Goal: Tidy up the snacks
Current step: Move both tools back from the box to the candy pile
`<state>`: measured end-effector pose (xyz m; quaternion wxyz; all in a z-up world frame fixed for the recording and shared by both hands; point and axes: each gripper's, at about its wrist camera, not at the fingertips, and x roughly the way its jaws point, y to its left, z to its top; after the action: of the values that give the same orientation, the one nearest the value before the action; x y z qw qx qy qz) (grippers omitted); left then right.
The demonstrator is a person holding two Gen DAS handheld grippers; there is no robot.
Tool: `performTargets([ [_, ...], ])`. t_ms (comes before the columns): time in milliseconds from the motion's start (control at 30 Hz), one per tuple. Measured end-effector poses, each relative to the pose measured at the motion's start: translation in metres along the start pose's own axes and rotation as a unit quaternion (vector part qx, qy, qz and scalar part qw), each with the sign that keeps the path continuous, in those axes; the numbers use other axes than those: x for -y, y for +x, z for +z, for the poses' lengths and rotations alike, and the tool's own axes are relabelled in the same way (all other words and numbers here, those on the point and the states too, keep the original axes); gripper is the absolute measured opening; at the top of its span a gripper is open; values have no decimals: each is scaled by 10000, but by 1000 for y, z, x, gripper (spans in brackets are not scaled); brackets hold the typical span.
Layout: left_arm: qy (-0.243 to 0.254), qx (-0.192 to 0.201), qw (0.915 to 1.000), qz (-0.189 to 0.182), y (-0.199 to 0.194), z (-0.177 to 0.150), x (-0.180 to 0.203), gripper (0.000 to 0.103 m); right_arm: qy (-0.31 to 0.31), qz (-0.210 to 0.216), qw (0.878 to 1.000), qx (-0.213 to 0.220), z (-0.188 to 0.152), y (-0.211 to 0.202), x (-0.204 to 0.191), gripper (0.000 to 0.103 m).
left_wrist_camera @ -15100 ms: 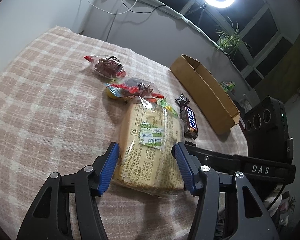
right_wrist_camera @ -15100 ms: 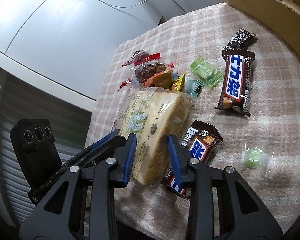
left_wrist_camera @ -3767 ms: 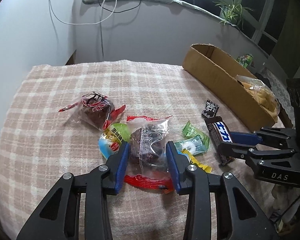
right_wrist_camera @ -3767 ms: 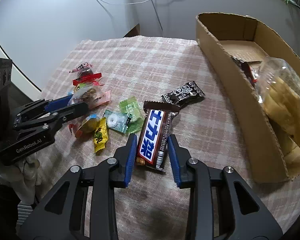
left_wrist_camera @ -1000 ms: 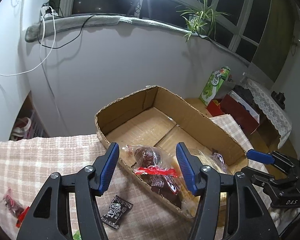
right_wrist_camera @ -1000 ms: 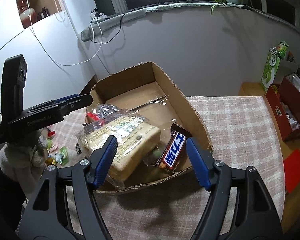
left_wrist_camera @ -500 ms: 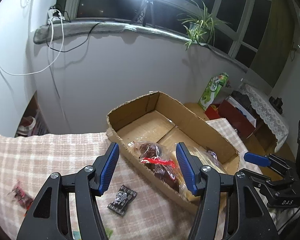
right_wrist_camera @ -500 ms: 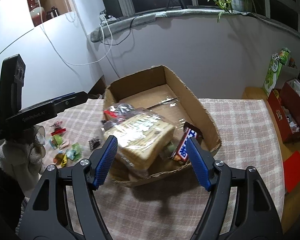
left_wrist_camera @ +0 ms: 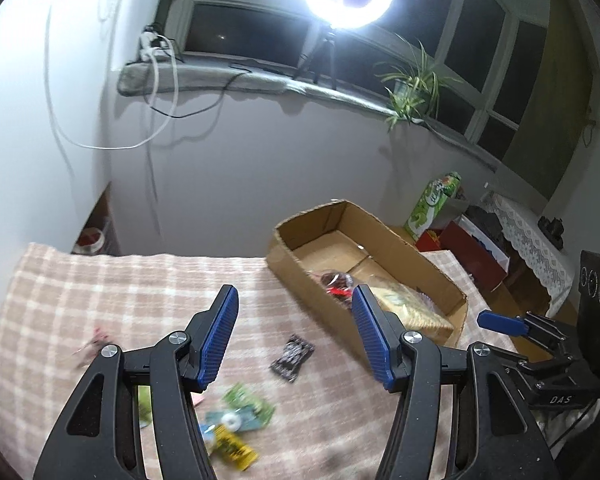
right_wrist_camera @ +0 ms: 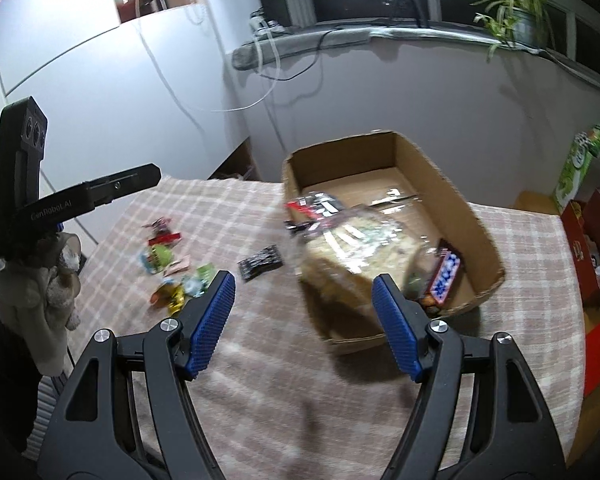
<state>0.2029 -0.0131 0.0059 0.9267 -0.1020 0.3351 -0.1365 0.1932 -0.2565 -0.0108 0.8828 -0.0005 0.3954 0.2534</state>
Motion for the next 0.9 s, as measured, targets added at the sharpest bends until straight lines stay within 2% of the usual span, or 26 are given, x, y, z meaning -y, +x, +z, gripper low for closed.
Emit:
performTargets([
  [400, -402, 74, 9988, 282, -40, -28, -55, 59, -496, 369, 9977, -285, -11, 24, -58, 74],
  [633, -490, -170, 9983, 256, -44, -62, -69, 59, -799, 657, 9929, -582, -24, 51, -89, 73],
  [767, -421, -406, 9982, 132, -37, -82, -65, 58, -909, 805, 9893, -812, -34, 69, -102, 58],
  [900, -365, -605, 9975, 9, -27, -96, -60, 57, -1070, 864, 9855, -992, -42, 84, -114, 49],
])
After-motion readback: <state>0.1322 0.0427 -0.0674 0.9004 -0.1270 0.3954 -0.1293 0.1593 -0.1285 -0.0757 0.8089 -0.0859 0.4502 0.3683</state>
